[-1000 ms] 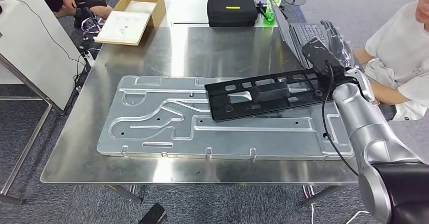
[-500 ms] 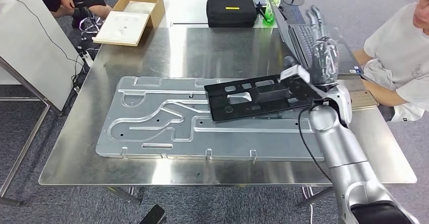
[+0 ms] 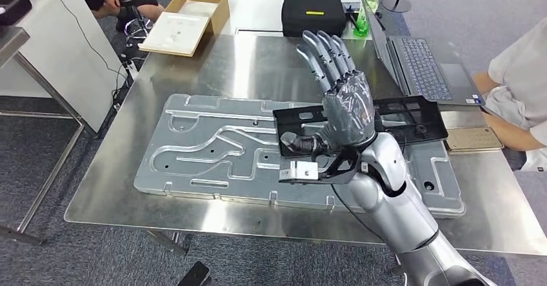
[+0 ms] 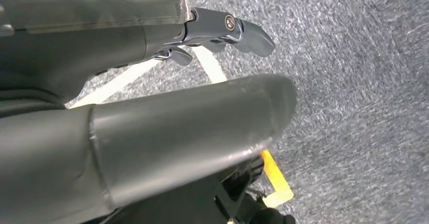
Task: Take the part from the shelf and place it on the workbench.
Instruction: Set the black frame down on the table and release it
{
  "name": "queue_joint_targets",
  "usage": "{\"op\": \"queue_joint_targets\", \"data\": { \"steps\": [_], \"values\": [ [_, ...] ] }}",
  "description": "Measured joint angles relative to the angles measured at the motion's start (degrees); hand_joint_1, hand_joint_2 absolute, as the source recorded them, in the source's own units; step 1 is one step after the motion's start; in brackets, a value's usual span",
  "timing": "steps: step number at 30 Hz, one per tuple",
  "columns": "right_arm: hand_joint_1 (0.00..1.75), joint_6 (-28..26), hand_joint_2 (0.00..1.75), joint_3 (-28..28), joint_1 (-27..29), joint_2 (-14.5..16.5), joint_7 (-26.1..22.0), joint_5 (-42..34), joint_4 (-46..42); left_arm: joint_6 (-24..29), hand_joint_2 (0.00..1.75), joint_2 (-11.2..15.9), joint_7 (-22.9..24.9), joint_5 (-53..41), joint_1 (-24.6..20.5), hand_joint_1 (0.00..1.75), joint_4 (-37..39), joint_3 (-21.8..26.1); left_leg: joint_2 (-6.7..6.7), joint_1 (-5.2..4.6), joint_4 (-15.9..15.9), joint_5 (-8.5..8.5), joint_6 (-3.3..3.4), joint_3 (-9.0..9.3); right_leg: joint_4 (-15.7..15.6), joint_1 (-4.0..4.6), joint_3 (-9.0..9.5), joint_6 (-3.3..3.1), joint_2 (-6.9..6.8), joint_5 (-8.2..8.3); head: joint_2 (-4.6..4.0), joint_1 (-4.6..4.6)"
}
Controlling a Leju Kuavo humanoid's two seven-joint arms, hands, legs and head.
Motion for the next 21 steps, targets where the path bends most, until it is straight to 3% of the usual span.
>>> {"op": "queue_joint_targets", "data": {
  "steps": [2, 5, 7, 8, 9, 11, 13, 15, 16, 18, 20, 21],
  "values": [
    [0.0, -0.03, 0.0, 0.79, -0.04, 0.27, 0.04, 0.0, -0.36, 0.03, 0.0, 0.02, 0.03, -0.02, 0.1, 0.0, 0.0, 0.01, 1.22, 0.02, 1.64, -1.14, -0.54, -0.83, -0.52, -0.13, 0.24, -0.82, -1.01, 0.31, 0.0, -0.09],
    [0.0, -0.04, 0.0, 1.57, 0.05, 0.52, 0.05, 0.0, -0.63, 0.02, 0.0, 0.03, 0.03, -0.04, -0.03, 0.0, 0.0, 0.02, 3.66, 0.1, 11.2, -6.07, -0.99, -5.29, -0.78, 0.09, 0.36, -1.55, -2.75, 0.33, 0.0, -0.26],
    [0.0, -0.04, 0.0, 1.96, 0.18, 0.54, 0.05, 0.0, -0.64, 0.0, 0.0, 0.03, 0.07, -0.1, 0.05, 0.0, 0.0, 0.02, 3.97, 0.14, 15.68, -7.21, -1.18, -7.5, -0.75, 0.26, 0.38, -1.65, -3.99, 0.21, 0.0, -0.26],
    [0.0, -0.05, 0.0, 2.08, 0.21, 0.55, 0.05, 0.0, -0.67, -0.01, 0.0, 0.04, 0.1, -0.14, 0.1, 0.0, 0.0, 0.02, 4.14, 0.14, 14.88, -6.21, -1.19, -7.1, -0.72, 0.3, 0.42, -1.64, -4.57, 0.14, 0.0, -0.27],
    [0.0, -0.05, 0.0, 2.16, 0.22, 0.56, 0.05, 0.0, -0.71, -0.01, 0.0, 0.05, 0.14, -0.18, 0.12, 0.0, 0.0, 0.02, 4.57, 0.13, 11.84, -4.35, -1.12, -5.56, -0.64, 0.32, 0.51, -1.57, -5.14, 0.04, 0.0, -0.27],
    [0.0, -0.07, 0.0, 2.21, 0.18, 0.6, 0.05, 0.0, -0.9, -0.01, 0.0, 0.07, 0.16, -0.2, 0.0, 0.0, 0.0, 0.02, 6.67, -0.13, 3.98, -1.21, -0.73, -1.63, -0.41, 0.55, 0.68, -1.2, -6.16, -0.27, 0.0, -0.26],
    [0.0, -0.08, 0.0, 2.27, 0.15, 0.64, 0.06, 0.03, -1.05, -0.02, 0.0, 0.05, 0.16, -0.19, -0.12, 0.0, 0.0, 0.02, 7.76, -0.5, 0.27, -0.31, -0.11, 0.06, -0.28, 0.87, 0.78, -0.74, -7.02, -0.47, 0.0, -0.24],
    [0.0, -0.14, 0.0, 2.39, 0.07, 0.68, 0.06, 0.18, -1.11, -0.1, 0.0, 0.04, 0.14, -0.2, -0.08, 0.0, 0.0, 0.02, 6.63, -0.6, 0.11, -0.11, 0.55, 0.02, -0.36, 0.97, 0.94, -0.22, -7.9, -0.54, 0.0, -0.22],
    [0.0, -0.17, 0.0, 2.45, -0.02, 0.7, 0.05, 0.35, -1.16, -0.15, 0.0, 0.04, 0.11, -0.21, -0.05, 0.0, 0.0, 0.02, 6.07, -0.52, -0.11, 0.06, 0.87, 0.1, -0.14, 0.83, 0.99, 0.13, -7.72, -0.82, 0.0, -0.21],
    [0.0, -0.19, 0.0, 2.55, -0.4, 0.71, 0.11, 0.75, -1.32, -0.29, 0.0, 0.02, 0.05, -0.21, -0.18, 0.0, 0.0, 0.03, 5.07, -0.29, -0.57, 0.47, 1.59, 0.27, 2.74, 0.54, -0.18, 0.74, -5.61, -2.9, 0.0, -0.21],
    [0.0, -0.08, 0.0, 2.61, -0.72, 0.7, 0.36, 1.02, -1.39, -0.42, 0.0, -0.05, 0.02, -0.23, -0.42, 0.0, 0.0, 0.05, 4.12, -0.18, -0.65, 0.65, 1.98, 0.18, 9.64, 0.4, -3.45, 1.03, -3.16, -6.44, 0.0, -0.21],
    [0.0, 0.03, 0.0, 2.62, -0.79, 0.68, 0.51, 1.08, -1.39, -0.48, 0.0, -0.09, 0.01, -0.25, -0.49, 0.0, 0.0, 0.05, 3.53, -0.2, -0.61, 0.68, 2.06, 0.12, 13.05, 0.4, -5.15, 1.09, -2.73, -7.64, 0.0, -0.21]
  ]
}}
